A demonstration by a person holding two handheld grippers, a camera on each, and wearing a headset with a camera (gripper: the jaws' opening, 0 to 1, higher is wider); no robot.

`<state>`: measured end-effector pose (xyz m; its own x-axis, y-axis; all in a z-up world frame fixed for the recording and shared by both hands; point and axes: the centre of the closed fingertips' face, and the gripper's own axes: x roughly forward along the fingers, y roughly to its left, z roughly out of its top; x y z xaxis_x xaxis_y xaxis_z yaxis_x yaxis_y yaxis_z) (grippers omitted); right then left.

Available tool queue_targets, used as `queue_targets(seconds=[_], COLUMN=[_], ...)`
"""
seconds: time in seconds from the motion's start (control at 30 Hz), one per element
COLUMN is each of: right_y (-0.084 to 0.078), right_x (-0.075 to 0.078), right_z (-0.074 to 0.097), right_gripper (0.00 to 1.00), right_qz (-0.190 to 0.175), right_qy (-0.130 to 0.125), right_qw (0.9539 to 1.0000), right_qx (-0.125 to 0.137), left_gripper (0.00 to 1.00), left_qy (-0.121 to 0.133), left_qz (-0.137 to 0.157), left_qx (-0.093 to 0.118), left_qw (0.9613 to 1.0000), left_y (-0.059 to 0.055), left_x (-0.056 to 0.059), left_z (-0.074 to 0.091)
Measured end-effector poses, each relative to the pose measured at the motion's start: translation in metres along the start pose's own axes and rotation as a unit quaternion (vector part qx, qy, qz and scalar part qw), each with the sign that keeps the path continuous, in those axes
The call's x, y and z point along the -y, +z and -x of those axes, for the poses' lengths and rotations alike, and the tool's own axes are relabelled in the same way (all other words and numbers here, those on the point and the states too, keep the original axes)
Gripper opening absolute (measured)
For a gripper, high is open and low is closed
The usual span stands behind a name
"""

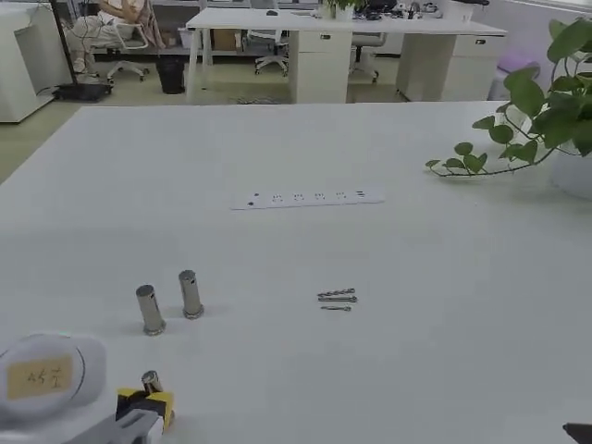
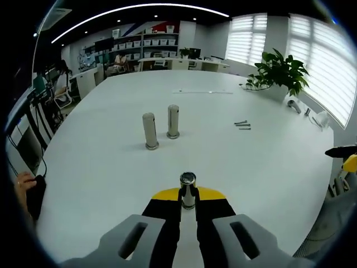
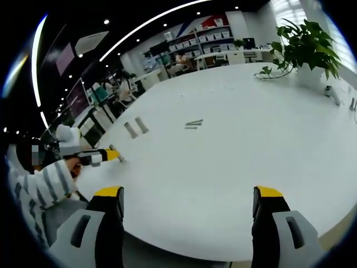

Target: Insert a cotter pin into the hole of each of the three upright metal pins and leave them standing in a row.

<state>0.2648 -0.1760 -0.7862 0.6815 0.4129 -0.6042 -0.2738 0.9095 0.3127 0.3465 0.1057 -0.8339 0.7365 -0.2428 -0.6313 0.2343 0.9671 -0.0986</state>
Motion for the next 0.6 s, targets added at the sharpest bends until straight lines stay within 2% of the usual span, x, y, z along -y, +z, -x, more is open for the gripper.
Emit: queue_targets(seconds=[0.2, 0.6], right_y=[-0.0001, 0.0013], right_x=[0.0006, 0.0001], right_z=[-0.0002, -0.0007], right_gripper=[0.97, 0.97], right_qz=[0.001, 0.003], right_qy=[0.000, 0.002], right_qw=[1.0000, 1.0000], right_qx=[-0.001, 0.000], left_gripper=[0.07, 0.07], left_qy=[0.010, 0.009], left_qz=[-0.008, -0.007], left_qx=[-0.001, 0.010], left_qw=[0.9999, 0.9999], left_y=[-0.0014, -0.0022], left_x=[-0.0036, -0.0007], left_z=[-0.0027, -0.0070])
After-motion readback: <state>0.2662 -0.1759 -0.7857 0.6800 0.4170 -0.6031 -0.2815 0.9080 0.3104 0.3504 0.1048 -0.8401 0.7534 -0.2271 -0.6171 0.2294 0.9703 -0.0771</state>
